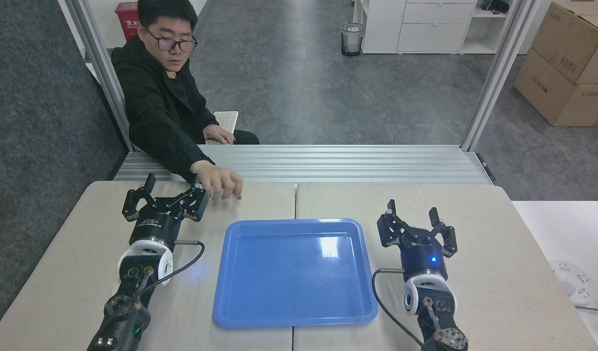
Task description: Pick up switch part and place in tray
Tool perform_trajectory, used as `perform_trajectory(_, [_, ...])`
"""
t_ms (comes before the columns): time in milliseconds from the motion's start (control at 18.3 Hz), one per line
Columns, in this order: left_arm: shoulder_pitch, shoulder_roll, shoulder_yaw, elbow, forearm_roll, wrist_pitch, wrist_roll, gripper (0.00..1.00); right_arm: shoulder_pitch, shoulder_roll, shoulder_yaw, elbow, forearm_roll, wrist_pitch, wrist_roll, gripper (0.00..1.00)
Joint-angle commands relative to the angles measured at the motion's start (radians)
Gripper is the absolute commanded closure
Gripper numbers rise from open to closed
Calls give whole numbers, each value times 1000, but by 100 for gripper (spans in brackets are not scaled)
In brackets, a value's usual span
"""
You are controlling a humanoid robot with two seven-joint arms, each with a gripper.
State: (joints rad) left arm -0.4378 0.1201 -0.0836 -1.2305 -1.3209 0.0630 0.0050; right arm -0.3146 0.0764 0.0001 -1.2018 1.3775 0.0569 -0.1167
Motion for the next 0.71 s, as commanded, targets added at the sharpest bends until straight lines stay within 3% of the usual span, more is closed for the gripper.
perform_trajectory(0, [19, -4, 5, 8, 0, 1, 1, 1, 0, -1, 34, -1, 0, 0, 0, 0])
perform_trajectory(656, [64, -5, 1, 40, -3, 1, 4, 1, -1, 0, 32, -1, 0, 0, 0, 0])
